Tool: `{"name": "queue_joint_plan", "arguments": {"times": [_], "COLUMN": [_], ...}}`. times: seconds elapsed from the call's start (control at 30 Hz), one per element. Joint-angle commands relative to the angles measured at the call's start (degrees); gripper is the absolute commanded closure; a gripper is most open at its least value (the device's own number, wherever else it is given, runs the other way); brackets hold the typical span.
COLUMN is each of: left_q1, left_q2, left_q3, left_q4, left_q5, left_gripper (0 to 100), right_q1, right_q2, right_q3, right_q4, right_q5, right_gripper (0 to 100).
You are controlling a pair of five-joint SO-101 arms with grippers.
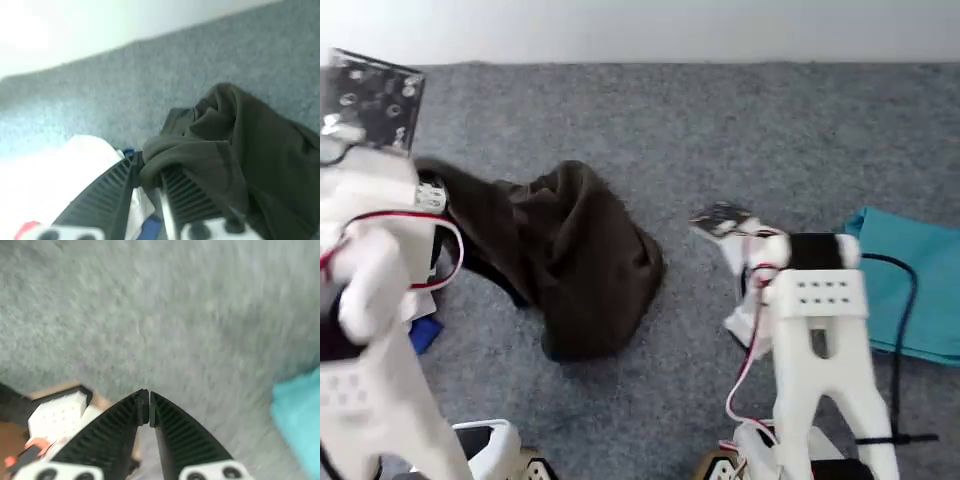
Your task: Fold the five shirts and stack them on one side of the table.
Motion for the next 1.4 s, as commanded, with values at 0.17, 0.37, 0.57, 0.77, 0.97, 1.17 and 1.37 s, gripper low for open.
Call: {"name": "queue_joint_plan", "arguments": {"times": [0.17,0.37,0.57,0.77,0.97,1.17,1.37], "left_q1": [-14.15,-21.19,-25.32,-30.77,-36.75,-37.63,-37.36], "left_q2": [-0.79,-1.05,-1.05,-1.05,-1.05,-0.79,-0.7], "left_q3": [19.74,27.38,29.14,29.14,29.14,29.23,29.85], "left_q4": [-11.87,-16.09,-16.18,-16.18,-15.82,-16.09,-16.35], "left_q5": [-0.26,-0.26,-0.35,-0.35,-0.35,-0.35,-0.35], "left_gripper": [99,99,99,99,99,99,99], "right_q1": [-16.92,-22.02,-22.99,-21.93,-21.93,-24.04,-26.42], "right_q2": [12.09,27.21,47.78,68.18,86.9,100.7,103.16], "right_q3": [-2.37,-8.26,-23.65,-52.75,-88.97,-119.12,-127.82], "right_q4": [-15.34,-26.24,-30.02,-23.25,-17.45,-10.68,2.86], "right_q5": [-6.42,-6.68,-6.59,-6.24,-6.15,-6.15,-6.24], "right_gripper": [99.0,99.0,99.0,99.0,99.0,99.0,99.0]}}
